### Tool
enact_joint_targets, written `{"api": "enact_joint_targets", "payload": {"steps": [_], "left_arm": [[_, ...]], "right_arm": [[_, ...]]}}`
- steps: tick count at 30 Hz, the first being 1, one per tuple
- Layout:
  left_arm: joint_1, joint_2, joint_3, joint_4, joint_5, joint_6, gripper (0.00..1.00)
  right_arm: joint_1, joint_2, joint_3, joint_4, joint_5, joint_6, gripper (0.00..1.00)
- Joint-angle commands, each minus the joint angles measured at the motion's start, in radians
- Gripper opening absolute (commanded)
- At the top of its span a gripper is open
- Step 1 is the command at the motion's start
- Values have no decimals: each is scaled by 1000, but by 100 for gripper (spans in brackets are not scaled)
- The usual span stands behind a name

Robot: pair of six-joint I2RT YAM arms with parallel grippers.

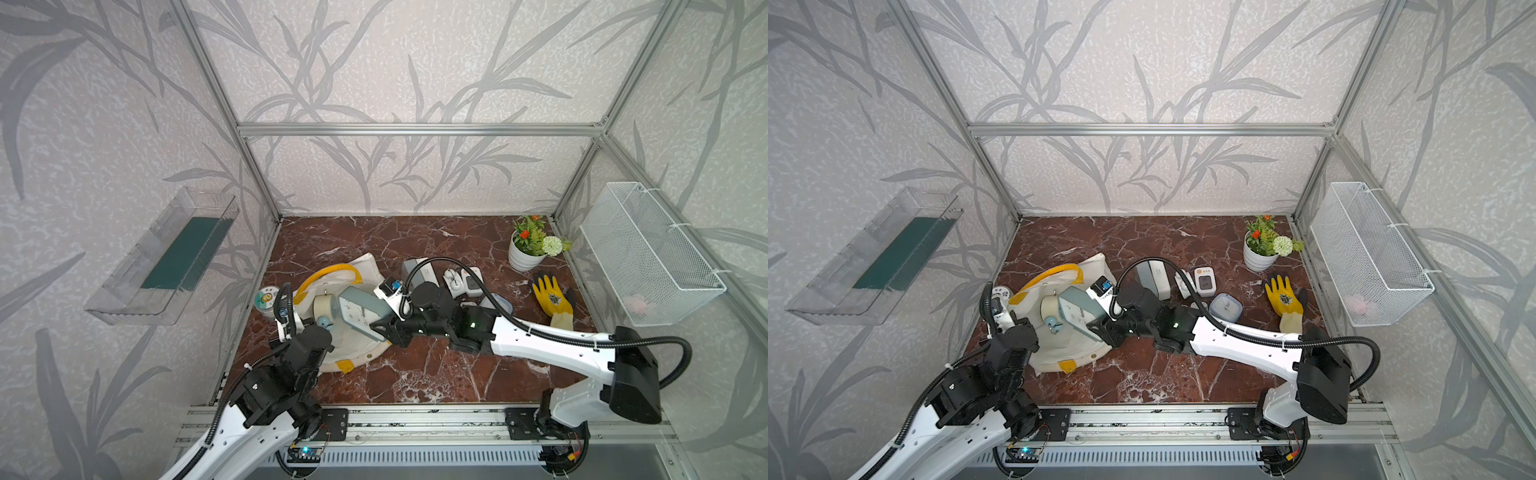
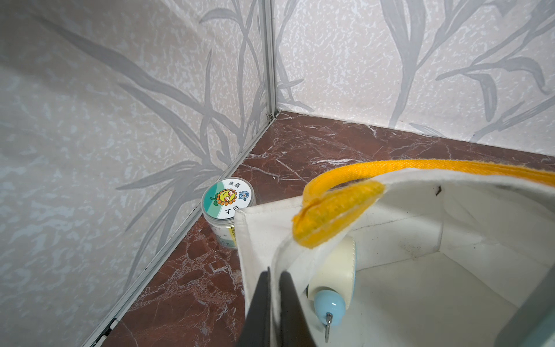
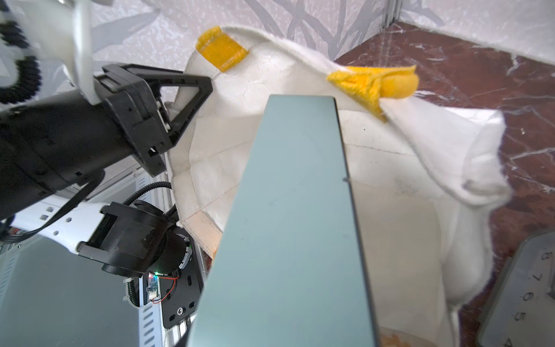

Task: Take the alarm clock out of the canvas bag
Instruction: Pick up the alarm from the canvas bag, then place the alarm at the center of the board.

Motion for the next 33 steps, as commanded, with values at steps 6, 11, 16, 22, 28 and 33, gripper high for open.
{"api": "enact_joint_targets", "payload": {"steps": [6,11,16,22,28,33], "left_arm": [[3,21,25,-54,-49,-50,0],[1,25,26,-56,-53,-49,0],[1,25,22,-53,-54,-51,0],[2,25,22,-48,-53,-51,0],[1,25,19,-51,-52,-51,0],[2,20,16,-50,-53,-53,0]], "right_arm": [[-12,-152,-32,102,43,-67,31],[-21,-210,-29,114,58,-99,31],[-56,-233,-14,78,119,-127,31],[-138,-209,-13,74,189,-129,31],[-185,-171,-26,105,207,-141,31],[-213,-124,-26,109,209,-152,31]]}}
